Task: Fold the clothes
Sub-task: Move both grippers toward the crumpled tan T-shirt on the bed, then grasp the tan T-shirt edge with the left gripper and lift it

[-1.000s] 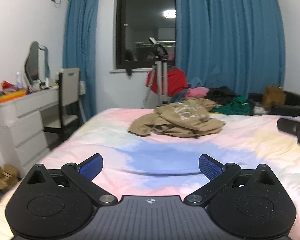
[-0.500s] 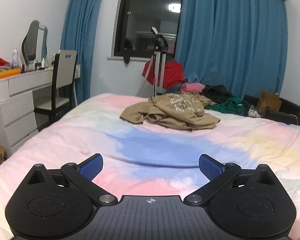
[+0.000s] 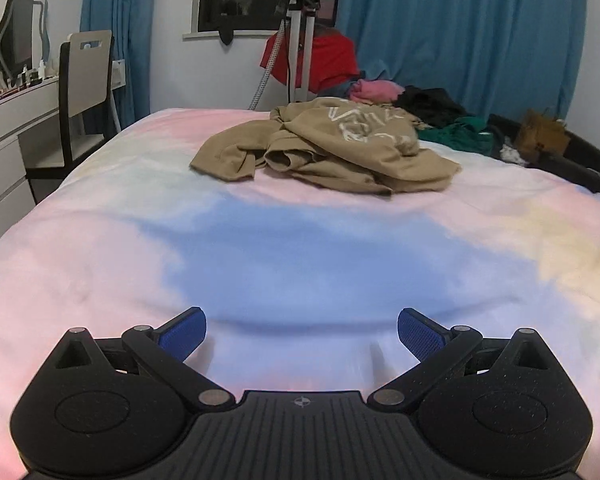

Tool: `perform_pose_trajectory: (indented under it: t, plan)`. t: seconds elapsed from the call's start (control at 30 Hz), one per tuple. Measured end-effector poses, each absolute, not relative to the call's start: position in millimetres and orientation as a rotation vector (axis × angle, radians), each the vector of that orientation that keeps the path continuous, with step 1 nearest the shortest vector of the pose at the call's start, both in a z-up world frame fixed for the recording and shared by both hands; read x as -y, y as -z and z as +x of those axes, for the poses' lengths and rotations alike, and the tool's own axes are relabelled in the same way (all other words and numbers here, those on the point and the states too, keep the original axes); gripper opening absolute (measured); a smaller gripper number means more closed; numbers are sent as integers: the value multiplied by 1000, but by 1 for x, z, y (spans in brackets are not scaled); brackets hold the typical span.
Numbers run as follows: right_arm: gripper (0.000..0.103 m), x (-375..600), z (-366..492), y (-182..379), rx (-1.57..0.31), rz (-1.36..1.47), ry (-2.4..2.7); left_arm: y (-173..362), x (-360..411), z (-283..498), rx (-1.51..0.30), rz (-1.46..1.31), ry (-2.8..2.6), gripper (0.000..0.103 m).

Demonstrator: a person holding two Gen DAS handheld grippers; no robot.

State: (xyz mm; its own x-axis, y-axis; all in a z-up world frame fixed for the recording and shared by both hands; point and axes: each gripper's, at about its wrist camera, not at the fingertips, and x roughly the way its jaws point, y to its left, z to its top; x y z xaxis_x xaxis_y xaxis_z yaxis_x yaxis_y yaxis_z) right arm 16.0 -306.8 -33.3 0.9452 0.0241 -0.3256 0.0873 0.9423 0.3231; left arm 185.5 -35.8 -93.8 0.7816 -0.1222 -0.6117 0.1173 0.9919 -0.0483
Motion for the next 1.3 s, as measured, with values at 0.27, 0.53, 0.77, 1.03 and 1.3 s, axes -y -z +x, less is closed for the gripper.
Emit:
perform_pose_trajectory:
  t: [0.27, 0.53, 0.77, 1.03, 1.3]
  plan:
    - [103, 309, 52, 68, -416, 372, 6, 115, 67, 313, -632, 60, 39, 103]
    - [103, 316, 84, 102, -459, 420, 19, 125, 69, 399, -578, 67, -14, 100]
    - [103, 317, 100, 117, -472, 420, 44, 120, 70, 434, -526, 28, 28, 70]
    - [103, 312, 88, 105, -398, 352, 30, 66, 90, 403, -416, 97, 29, 7]
    - [103, 308, 66, 82, -279, 290, 31, 4, 88, 250, -247, 193, 261, 6]
